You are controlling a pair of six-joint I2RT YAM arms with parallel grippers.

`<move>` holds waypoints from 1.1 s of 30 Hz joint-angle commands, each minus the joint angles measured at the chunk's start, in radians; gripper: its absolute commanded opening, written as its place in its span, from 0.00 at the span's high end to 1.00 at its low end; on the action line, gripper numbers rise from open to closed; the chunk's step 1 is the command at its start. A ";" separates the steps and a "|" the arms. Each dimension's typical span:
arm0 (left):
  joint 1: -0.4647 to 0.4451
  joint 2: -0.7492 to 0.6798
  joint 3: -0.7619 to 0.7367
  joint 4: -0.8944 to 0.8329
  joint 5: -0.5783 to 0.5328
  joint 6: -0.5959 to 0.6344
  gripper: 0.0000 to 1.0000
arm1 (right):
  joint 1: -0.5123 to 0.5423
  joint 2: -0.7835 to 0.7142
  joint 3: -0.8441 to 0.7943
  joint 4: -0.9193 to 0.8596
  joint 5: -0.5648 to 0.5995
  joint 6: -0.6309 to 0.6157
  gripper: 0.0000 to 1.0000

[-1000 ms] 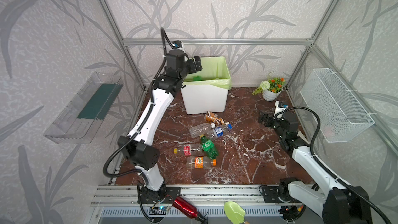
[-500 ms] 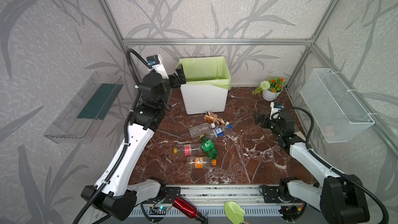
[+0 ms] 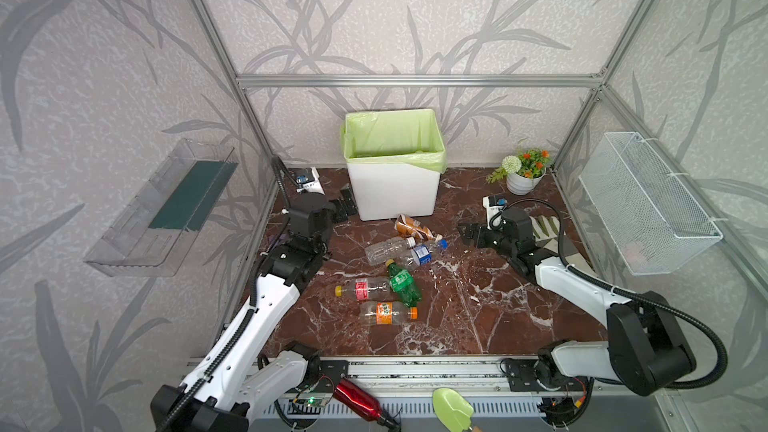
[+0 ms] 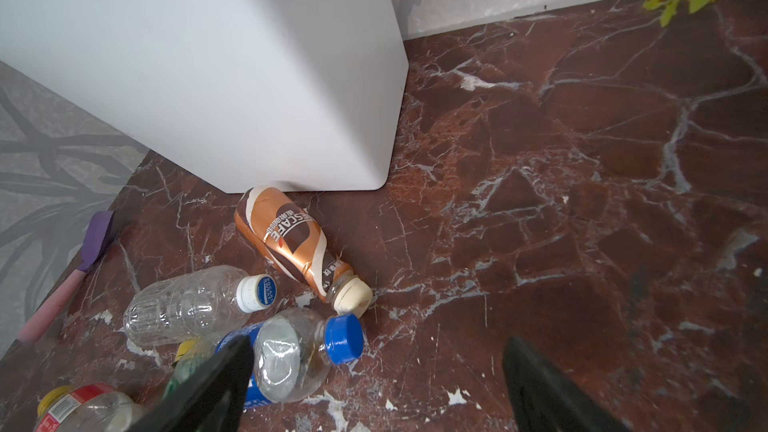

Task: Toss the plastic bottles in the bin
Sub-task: 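Open the left gripper over the bin while the right gripper reaches toward the pile, then lower the right gripper onto the brown Nescafe bottle by the bin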

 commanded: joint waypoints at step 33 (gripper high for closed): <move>0.168 -0.175 -0.315 -0.150 0.041 -0.188 0.01 | 0.236 0.654 0.665 -0.385 0.062 -0.555 0.28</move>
